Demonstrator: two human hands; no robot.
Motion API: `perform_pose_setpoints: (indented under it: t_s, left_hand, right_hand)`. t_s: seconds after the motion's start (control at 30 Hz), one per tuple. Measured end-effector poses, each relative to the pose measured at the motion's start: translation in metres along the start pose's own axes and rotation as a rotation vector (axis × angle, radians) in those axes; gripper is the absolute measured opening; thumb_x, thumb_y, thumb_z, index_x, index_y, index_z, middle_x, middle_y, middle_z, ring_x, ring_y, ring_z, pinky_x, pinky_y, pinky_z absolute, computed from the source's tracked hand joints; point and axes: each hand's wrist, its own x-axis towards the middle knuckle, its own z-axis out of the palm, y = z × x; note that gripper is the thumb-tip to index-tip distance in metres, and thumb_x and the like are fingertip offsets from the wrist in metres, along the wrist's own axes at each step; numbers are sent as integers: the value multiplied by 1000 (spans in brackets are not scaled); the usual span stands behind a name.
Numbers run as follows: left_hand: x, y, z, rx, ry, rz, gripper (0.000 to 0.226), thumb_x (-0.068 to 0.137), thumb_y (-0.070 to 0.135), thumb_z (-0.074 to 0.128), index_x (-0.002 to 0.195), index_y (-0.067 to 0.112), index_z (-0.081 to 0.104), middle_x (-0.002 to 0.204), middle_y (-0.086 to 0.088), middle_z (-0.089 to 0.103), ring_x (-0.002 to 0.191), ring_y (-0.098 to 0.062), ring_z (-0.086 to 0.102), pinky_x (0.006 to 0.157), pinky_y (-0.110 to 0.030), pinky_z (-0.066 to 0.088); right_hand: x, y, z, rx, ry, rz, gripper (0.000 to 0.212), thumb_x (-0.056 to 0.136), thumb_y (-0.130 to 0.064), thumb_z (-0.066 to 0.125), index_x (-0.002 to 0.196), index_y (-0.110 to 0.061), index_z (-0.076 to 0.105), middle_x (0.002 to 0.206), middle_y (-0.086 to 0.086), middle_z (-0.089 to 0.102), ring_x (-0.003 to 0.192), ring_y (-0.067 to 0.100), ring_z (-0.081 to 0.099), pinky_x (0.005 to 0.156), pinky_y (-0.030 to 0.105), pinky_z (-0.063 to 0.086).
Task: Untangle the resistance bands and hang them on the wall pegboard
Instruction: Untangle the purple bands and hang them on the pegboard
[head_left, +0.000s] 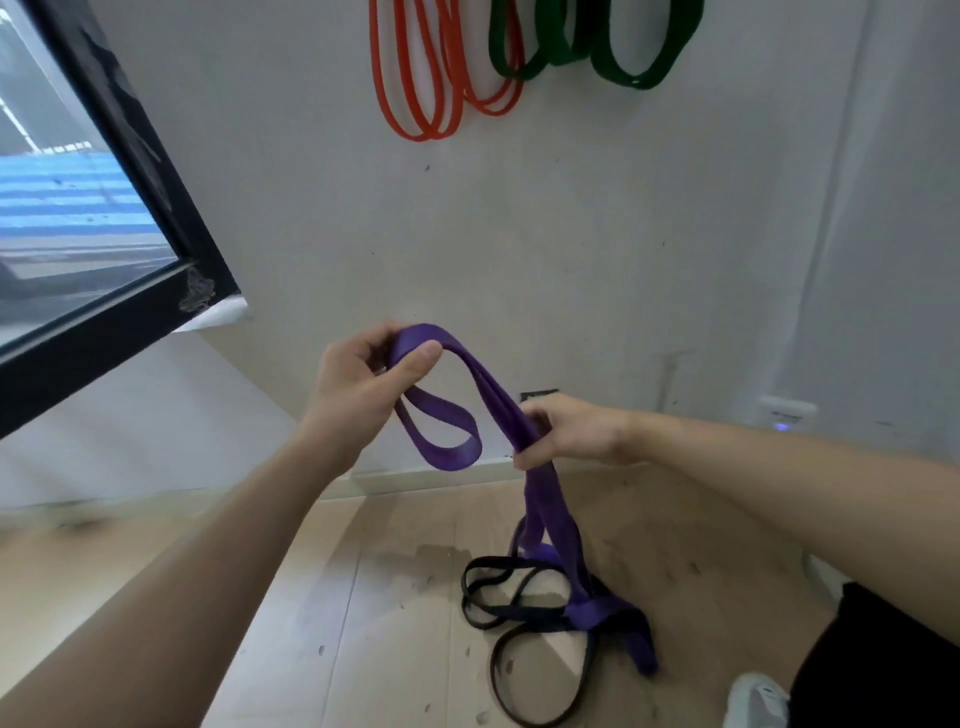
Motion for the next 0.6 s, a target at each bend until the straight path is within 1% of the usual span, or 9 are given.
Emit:
perform_pose_setpoints:
  t_s: [0.07,0.13,0.2,0.3,0.33,0.4,0.47,0.53,0.6]
  left_hand:
    - [2,-6,-12,-2,27,-34,9,93,21,69,100,16,71,85,-1,69,81,-9,64,74,-18,51]
    - [5,-15,-24,15,17,-68,10,95,19,67,103,13,70,88,-4,68,86,-15,64,81,-22,50]
    - [5,-27,-34,50,-22,-108,11,97,17,65,106,12,69,90,-6,67,90,-17,64,87,-26,48]
    - [2,-42,-45,129,-101,-164,12,97,18,65,107,13,71,91,-5,66,91,-17,62,88,-26,46]
    - [2,-45,-47,147,-130,-176,12,96,19,66,106,14,71,90,-5,65,90,-16,62,88,-27,45]
    - [2,-50,-51,160,-191,-206,13,94,23,70,104,16,72,87,-3,64,87,-15,61,86,-30,45]
    - [2,-54,-54,151,-237,-234,26,86,37,74,105,18,73,86,-3,64,85,-15,63,85,-31,46]
    - [3,-55,-56,137,-271,-261,42,75,50,75,107,21,74,89,-4,66,85,-17,64,84,-33,49]
    - [4,-55,-56,142,-362,-289,50,68,52,79,107,21,74,92,-5,69,86,-17,65,84,-34,50]
  right_hand:
    - [-4,-6,-6,75,-14,-1,21,83,-11,80,93,-7,62,85,4,64,80,16,66,73,32,56]
    - [-11,-11,-14,117,-27,0,19,86,-11,77,95,-7,61,81,4,64,74,15,65,67,25,54]
    - [-16,-15,-25,128,-15,-5,21,87,-13,77,95,-4,60,79,4,61,72,16,62,68,27,53]
    - [-22,-20,-40,139,49,-30,27,90,-13,74,104,7,60,84,11,60,76,20,59,75,33,52]
    - [-25,-23,-44,145,67,-46,22,93,-10,70,105,6,62,84,12,61,75,20,59,75,31,53]
    - [-32,-30,-51,136,69,-75,7,98,-8,62,102,-3,66,81,10,64,71,16,61,71,25,53]
    - [-38,-37,-57,93,51,-84,9,100,-8,58,101,-7,67,81,8,65,69,13,62,68,23,52]
    - [-42,-43,-60,43,43,-70,10,100,-9,58,103,-5,67,80,7,64,68,12,61,67,25,52]
    - [-46,-50,-60,22,46,-71,10,100,-8,57,99,-6,66,78,5,62,66,12,59,66,25,50]
